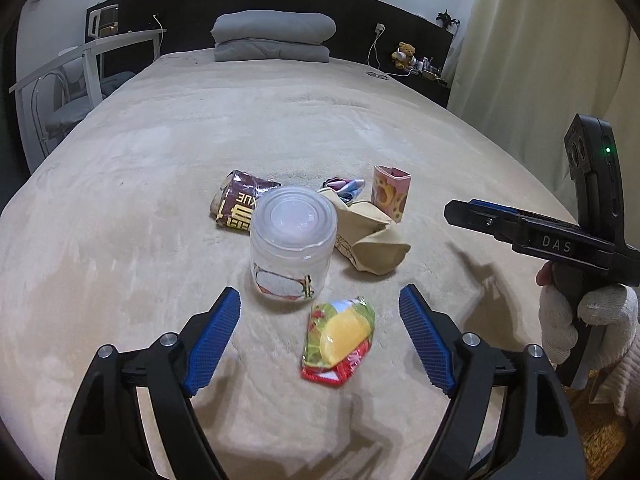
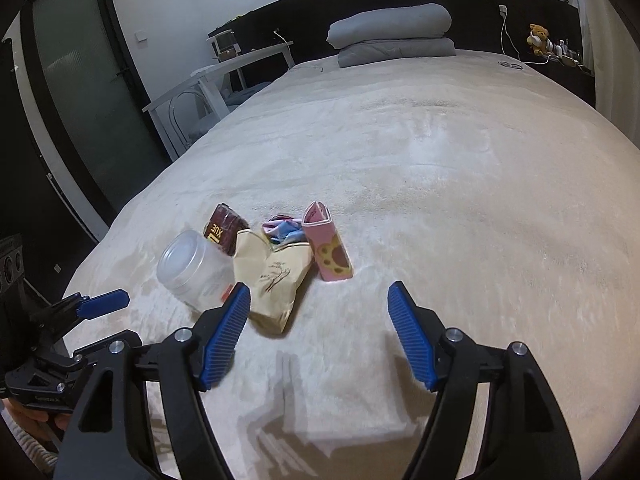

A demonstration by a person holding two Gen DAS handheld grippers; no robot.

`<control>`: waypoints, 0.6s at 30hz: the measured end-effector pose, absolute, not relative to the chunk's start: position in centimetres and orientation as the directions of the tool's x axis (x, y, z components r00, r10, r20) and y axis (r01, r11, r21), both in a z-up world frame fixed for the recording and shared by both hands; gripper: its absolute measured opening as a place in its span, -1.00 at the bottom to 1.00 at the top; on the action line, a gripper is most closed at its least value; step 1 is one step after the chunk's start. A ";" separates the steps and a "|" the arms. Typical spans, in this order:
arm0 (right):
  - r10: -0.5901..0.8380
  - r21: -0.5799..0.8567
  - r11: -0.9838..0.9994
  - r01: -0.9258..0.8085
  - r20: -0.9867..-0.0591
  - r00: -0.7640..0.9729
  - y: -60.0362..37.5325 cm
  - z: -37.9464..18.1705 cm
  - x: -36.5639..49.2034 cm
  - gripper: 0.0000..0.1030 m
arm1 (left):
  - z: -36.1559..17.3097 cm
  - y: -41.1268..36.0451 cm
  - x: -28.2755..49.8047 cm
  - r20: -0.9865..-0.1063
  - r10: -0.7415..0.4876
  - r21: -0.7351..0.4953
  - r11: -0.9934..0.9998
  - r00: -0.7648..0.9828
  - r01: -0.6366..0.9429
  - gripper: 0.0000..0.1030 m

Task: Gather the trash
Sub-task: 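Grasp the clear plastic cup with left tool while right tool grasps pink carton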

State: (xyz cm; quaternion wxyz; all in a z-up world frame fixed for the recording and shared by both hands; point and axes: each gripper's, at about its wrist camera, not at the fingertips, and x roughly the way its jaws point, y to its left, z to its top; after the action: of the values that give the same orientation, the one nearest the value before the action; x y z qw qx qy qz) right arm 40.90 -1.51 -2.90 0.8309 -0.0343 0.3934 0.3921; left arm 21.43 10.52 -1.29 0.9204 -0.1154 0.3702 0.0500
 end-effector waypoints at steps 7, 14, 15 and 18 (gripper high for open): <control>0.612 0.244 0.690 -0.682 -0.700 0.369 1.4 -4.4 43.7 0.37 | -2.6 12.0 25.1 -0.710 -0.008 -0.166 0.974 0.704 -0.156 0.56; 0.611 0.264 0.688 -0.676 -0.713 0.345 3.3 -5.8 46.2 0.26 | -3.8 12.5 27.2 -0.727 -0.024 -0.147 0.982 0.686 -0.122 0.56; 0.610 0.268 0.691 -0.671 -0.715 0.343 3.5 -5.9 46.5 0.22 | -3.9 12.6 27.5 -0.728 -0.027 -0.143 0.983 0.685 -0.113 0.56; 0.610 0.272 0.682 -0.679 -0.724 0.323 4.1 -6.2 46.9 -0.09 | -4.4 12.7 28.2 -0.733 -0.039 -0.133 0.987 0.679 -0.087 0.52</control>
State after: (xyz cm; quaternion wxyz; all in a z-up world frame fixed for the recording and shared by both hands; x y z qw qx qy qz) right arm 46.90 4.10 -6.25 0.8122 -0.0405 0.4259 0.3966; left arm 28.25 12.67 -4.42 0.9128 -0.0787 0.4005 0.0134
